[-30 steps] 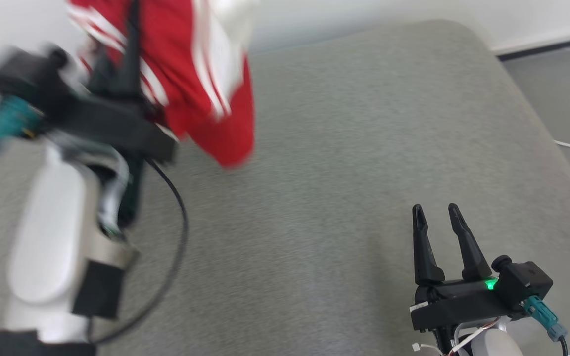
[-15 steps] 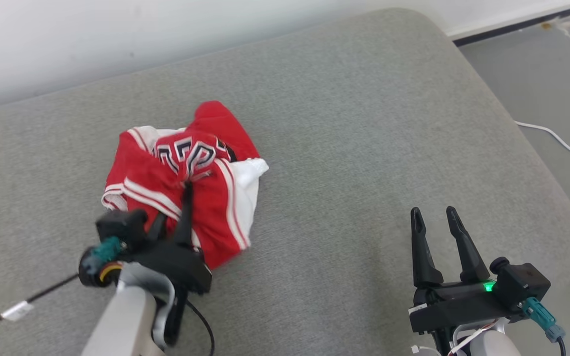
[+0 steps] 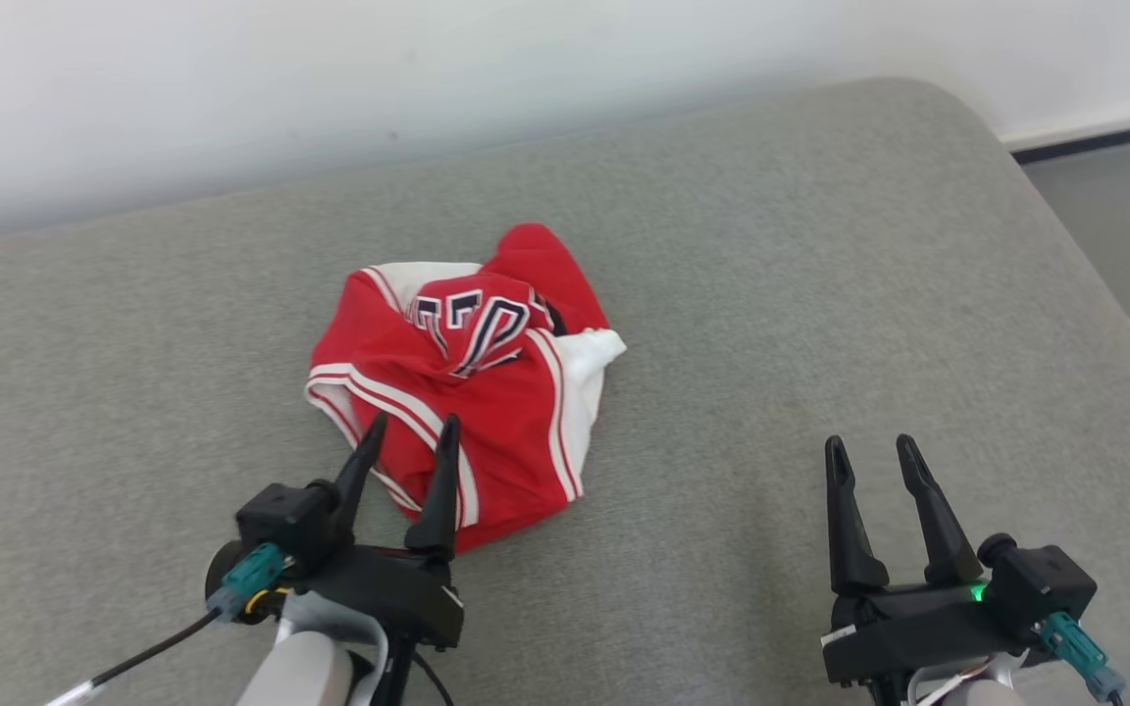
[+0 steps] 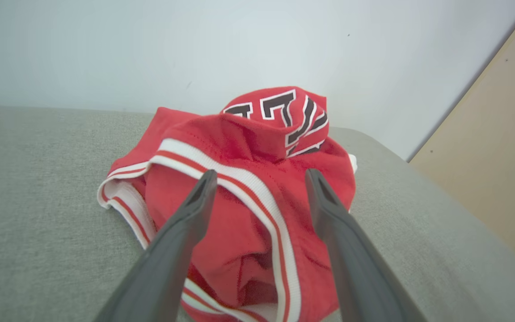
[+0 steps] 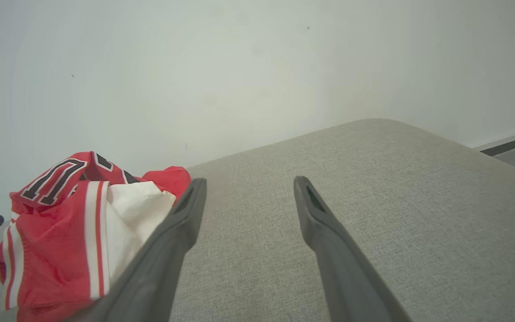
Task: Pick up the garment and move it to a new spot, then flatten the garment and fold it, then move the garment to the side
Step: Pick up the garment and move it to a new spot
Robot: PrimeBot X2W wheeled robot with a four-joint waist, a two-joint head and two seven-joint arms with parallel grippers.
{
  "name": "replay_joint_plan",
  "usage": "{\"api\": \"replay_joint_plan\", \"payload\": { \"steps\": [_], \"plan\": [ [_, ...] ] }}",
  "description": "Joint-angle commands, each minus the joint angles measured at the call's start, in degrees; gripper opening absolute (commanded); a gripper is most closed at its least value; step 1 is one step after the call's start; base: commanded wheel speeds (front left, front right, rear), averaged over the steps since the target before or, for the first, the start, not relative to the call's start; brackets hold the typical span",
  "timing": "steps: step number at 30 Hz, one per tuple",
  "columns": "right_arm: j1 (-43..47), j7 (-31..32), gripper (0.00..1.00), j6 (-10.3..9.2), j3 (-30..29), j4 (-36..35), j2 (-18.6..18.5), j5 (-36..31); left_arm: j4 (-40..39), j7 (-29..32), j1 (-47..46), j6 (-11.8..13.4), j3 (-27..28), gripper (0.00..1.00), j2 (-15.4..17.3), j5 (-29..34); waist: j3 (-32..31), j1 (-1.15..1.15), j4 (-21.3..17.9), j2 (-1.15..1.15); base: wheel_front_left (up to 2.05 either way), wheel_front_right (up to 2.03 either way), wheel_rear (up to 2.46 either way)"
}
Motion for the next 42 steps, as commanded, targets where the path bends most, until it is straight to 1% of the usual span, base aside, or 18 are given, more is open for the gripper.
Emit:
{"api": "replay_joint_plan", "payload": {
  "steps": [1,6,11,17,21,24,28,34,42],
  "plan": [
    [0.93,-0.02,1.00,-0.12,-0.12,0.04,0.12,-0.27,-1.09,-0.38,1.26,0.43,0.52,1.00,0.69,-0.35,-2.35,0.00,3.29,0.00,0.00,0.00,0.00],
    [1.70,-0.02,1.00,-0.12,-0.52,-0.41,0.13,-1.07,-5.40,-1.17,3.94,1.89,3.69,1.00,3.28,-0.53,-4.27,0.00,6.69,0.00,0.00,0.00,0.00],
    [2.46,-0.02,1.00,-0.12,-0.69,-0.55,0.12,-1.65,-8.83,-1.62,6.88,3.39,6.90,1.00,6.45,1.88,-6.14,0.00,8.94,0.00,0.00,0.00,0.00],
    [3.15,-0.02,1.00,-0.12,-0.55,-0.49,0.12,-2.12,-12.22,-1.64,11.31,4.72,10.20,1.00,8.03,4.90,-7.64,0.00,9.96,0.00,0.00,0.00,0.00],
    [3.51,-0.02,1.00,-0.12,-0.08,-0.32,0.12,-2.32,-13.70,-1.66,15.06,5.05,12.48,1.00,8.80,7.11,-8.33,0.00,9.87,0.00,0.00,0.00,0.00],
    [3.64,-0.02,1.00,-0.12,0.14,-0.31,0.13,-2.48,-14.75,-1.67,17.45,5.30,14.01,1.00,8.53,8.21,-8.61,0.00,9.63,0.00,0.00,0.00,0.00],
    [3.66,-0.02,1.00,-0.12,0.34,-0.49,0.13,-2.78,-16.21,-1.67,20.13,5.02,15.51,1.00,8.24,10.52,-8.61,0.00,9.33,0.00,0.00,0.00,0.00],
    [4.19,-0.02,1.00,-0.12,0.79,-0.10,0.12,-3.08,-16.91,-1.68,22.51,3.73,18.22,1.00,6.62,12.61,-8.60,0.00,9.27,0.00,0.00,0.00,0.00],
    [4.25,-0.02,1.00,-0.12,0.98,0.64,0.13,-3.72,-16.37,-1.68,23.18,1.69,20.55,1.00,4.59,15.23,-8.47,0.00,9.55,0.00,0.00,0.00,0.00]
  ]
}}
